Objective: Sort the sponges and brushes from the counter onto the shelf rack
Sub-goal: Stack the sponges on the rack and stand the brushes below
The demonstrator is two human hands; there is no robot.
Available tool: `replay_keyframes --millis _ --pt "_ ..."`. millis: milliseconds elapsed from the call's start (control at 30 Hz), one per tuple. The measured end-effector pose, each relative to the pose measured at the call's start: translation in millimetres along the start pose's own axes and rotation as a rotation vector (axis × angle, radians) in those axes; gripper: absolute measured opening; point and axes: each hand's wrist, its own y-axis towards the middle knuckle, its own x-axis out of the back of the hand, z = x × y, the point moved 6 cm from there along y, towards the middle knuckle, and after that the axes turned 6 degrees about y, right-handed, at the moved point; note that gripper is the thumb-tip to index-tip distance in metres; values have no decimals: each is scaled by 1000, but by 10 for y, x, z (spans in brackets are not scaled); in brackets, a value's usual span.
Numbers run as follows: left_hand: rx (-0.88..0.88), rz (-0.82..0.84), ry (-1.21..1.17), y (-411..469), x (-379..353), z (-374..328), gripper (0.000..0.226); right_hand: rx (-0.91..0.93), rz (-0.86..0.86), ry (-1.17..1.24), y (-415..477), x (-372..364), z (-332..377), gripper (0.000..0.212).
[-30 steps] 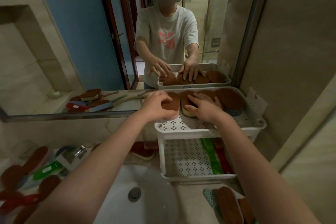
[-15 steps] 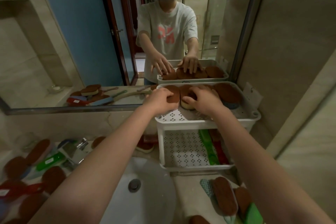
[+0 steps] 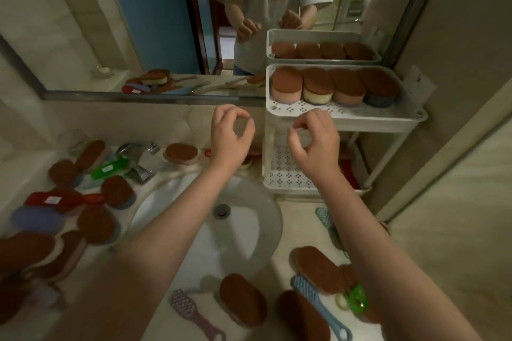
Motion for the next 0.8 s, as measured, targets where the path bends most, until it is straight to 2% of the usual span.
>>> replay_keyframes --millis 167,233,333,433,500,600,700,800 --pt "50 128 11 -624 -4 557 28 -144 249 28 -718 -468 -18 13" --pt "106 213 52 -893 -37 818 31 -230 421 35 -1047 -683 -34 19" --pt "193 356 137 -1270 -65 1191 16 -339 717 72 -1551 -965 0 26" --pt "283 457 169 -1626 -28 1458 14 -440 1000 63 -2003 -1193 49 37" --pt "352 523 188 -1853 6 1615 16 -502 1176 63 -2278 -1317 69 50" --pt "449 610 200 -2142 78 1792 17 -609 1428 114 -2641 -1442 125 82" --pt "532 630 203 -2312 166 1902 18 -660 1581 130 -2895 -1529 159 94" --pt "582 613 200 -2388 254 1966 18 -686 1612 164 -2997 -1587 178 82"
